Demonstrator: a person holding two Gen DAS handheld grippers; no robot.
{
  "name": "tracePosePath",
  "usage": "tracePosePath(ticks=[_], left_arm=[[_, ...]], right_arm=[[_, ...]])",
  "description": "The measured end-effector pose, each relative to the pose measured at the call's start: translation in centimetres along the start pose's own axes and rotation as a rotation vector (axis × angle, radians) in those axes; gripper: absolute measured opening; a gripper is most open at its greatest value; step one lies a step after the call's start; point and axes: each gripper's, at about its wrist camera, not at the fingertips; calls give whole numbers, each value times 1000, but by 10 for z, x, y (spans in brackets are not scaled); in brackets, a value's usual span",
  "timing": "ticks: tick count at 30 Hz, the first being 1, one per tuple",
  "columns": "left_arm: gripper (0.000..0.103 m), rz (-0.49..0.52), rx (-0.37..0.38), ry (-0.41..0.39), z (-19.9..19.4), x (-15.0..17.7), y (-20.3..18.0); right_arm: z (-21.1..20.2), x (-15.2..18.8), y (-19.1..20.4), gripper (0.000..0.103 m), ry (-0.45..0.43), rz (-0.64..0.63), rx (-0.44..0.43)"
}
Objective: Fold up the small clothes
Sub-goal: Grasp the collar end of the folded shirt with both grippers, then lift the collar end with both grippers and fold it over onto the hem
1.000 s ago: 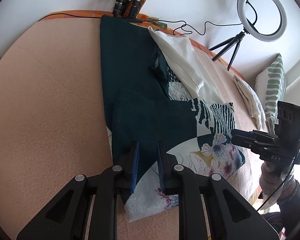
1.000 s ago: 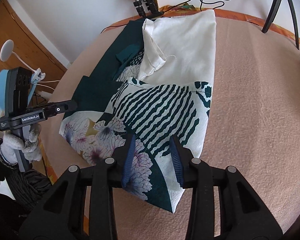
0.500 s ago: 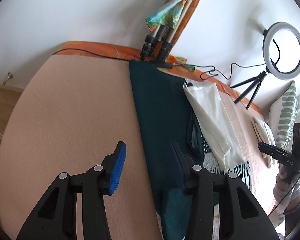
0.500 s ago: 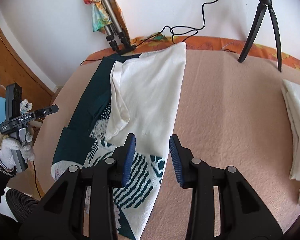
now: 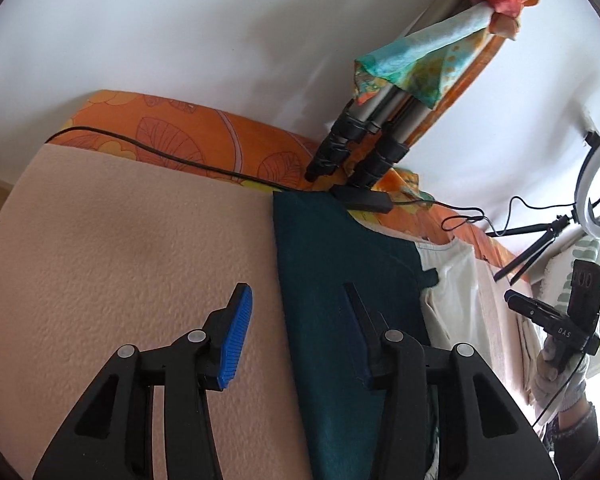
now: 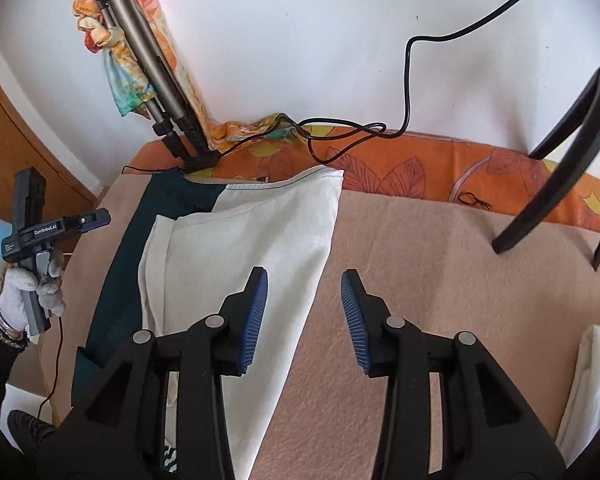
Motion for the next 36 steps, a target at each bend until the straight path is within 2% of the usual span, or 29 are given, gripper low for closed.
tracePosePath(ticks=[6,7,10,15,16,18,19,20,21,24,29,32,36], left_arm=[[43,35,-5,16,35,-19,0],[45,45,-4,-4,36,-23,-1],[50,99,0,18,45,-30,-11],[49,135,-25,2,54,-39,-16],[46,134,-29,-4,55,-40,-16],[33,137,-53,-15,56,-40,-17],[16,143,-69,-18,58,-41,-17],[7,156,-96,-24,59,-41,-18],[4,169,-114,-28,61,-42,-19],[2,201,-132,-39,61,-43,-25],[1,205,-104,-85,38,-42,-32],[1,236,-91,-121,18,-36,-41],[1,253,-78,-127,-9,-26,-52]], right_arm=[[38,-27,-16,41,11,-21,-54],[45,-30,-19,41,16,-14,-62],[63,-39,-23,41,22,-29,-46],[80,-50,-22,41,4,-34,-75],[84,-51,-19,41,7,-46,-67],[89,-53,-17,38,3,-56,-57],[90,-54,-16,27,2,-56,-59],[92,-56,-16,20,6,-57,-67],[93,-57,-15,12,8,-63,-61],[94,-58,-9,6,3,-95,-36],[74,-64,4,4,-27,-140,-21],[50,-67,12,4,-56,-160,-52],[20,-63,25,4,-83,-183,-81]])
Point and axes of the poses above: each gripper's, at about its wrist camera, not at the fingertips, and z roughly the way its jaws point, y to its left, x to its underside, and after that the axes turned 1 degree about -y, right-handed
